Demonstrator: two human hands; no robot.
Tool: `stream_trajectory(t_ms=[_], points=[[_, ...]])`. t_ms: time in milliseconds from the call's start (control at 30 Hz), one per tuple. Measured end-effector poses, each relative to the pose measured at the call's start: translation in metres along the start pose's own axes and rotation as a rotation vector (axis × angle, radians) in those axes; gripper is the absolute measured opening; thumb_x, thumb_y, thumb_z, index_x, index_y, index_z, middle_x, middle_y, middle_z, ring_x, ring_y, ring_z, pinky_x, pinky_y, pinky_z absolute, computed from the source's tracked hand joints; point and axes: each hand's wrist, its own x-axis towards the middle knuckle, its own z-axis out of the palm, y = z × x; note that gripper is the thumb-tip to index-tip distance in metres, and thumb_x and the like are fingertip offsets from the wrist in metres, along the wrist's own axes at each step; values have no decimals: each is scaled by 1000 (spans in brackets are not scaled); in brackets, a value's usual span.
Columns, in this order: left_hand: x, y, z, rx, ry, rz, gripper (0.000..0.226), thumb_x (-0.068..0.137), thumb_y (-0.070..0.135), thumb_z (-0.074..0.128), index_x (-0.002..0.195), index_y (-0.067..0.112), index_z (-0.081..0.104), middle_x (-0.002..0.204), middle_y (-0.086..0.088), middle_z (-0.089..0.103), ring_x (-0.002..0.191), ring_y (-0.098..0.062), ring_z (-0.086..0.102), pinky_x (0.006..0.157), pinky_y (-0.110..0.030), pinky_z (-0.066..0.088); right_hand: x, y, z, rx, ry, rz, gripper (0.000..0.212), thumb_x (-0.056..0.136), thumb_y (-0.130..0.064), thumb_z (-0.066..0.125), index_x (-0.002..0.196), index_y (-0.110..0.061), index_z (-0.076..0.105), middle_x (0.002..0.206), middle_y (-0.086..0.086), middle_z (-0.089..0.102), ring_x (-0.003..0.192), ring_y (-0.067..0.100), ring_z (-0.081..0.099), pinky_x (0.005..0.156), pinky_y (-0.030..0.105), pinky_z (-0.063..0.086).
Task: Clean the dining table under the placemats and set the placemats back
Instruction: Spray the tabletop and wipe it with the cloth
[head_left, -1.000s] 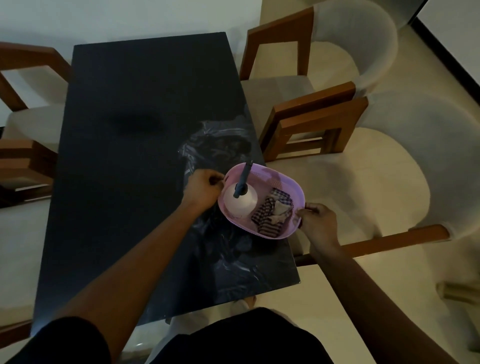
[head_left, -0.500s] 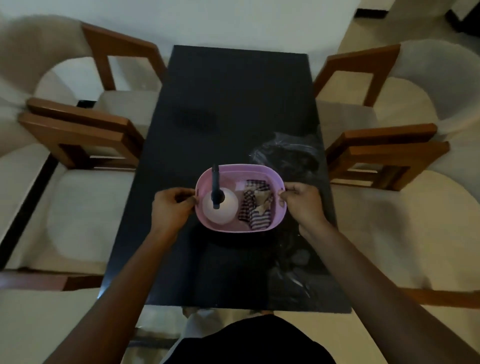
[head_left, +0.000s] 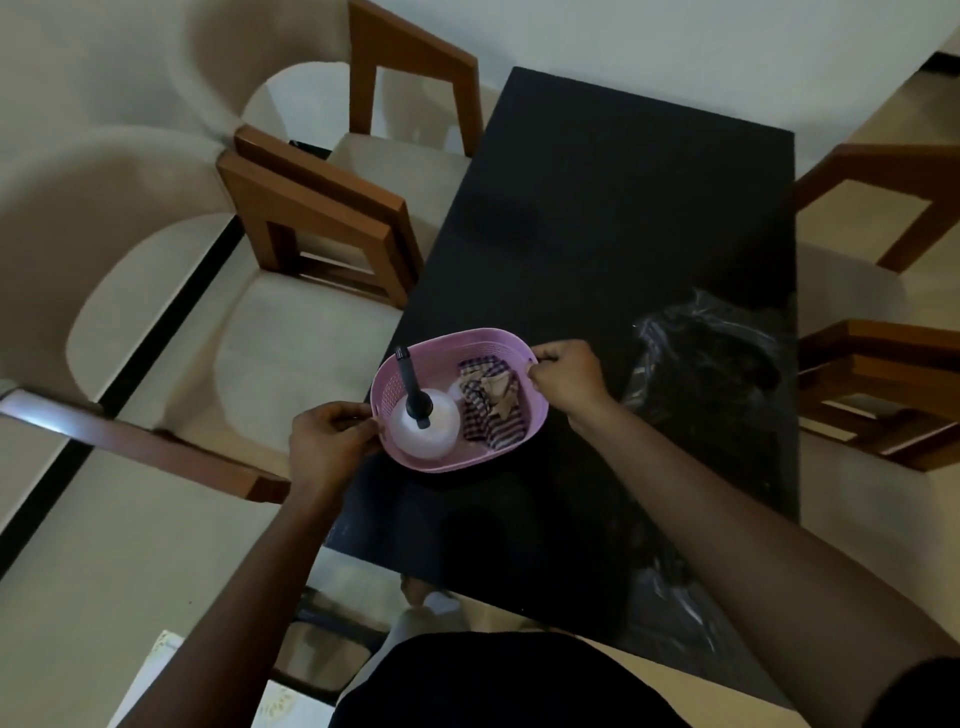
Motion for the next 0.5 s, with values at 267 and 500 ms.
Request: stream_trajectory(t_ms=[267, 500], points=[[4, -2, -2, 228, 7, 73, 41, 82, 12, 85, 119, 19, 69, 115, -5, 74, 105, -24, 72, 87, -38, 61, -9, -5, 1, -342, 112, -290, 44, 97, -9, 65, 140, -18, 60, 128, -3, 60, 97, 2, 61, 88, 21, 53], [11, 9, 31, 706, -223, 453, 119, 71, 45, 90, 165, 28, 19, 174, -3, 17, 163, -27, 7, 127, -62, 5, -12, -26, 43, -862, -252, -214, 16, 98, -16, 64, 114, -15, 64, 104, 2, 66, 83, 16, 60, 75, 32, 53]])
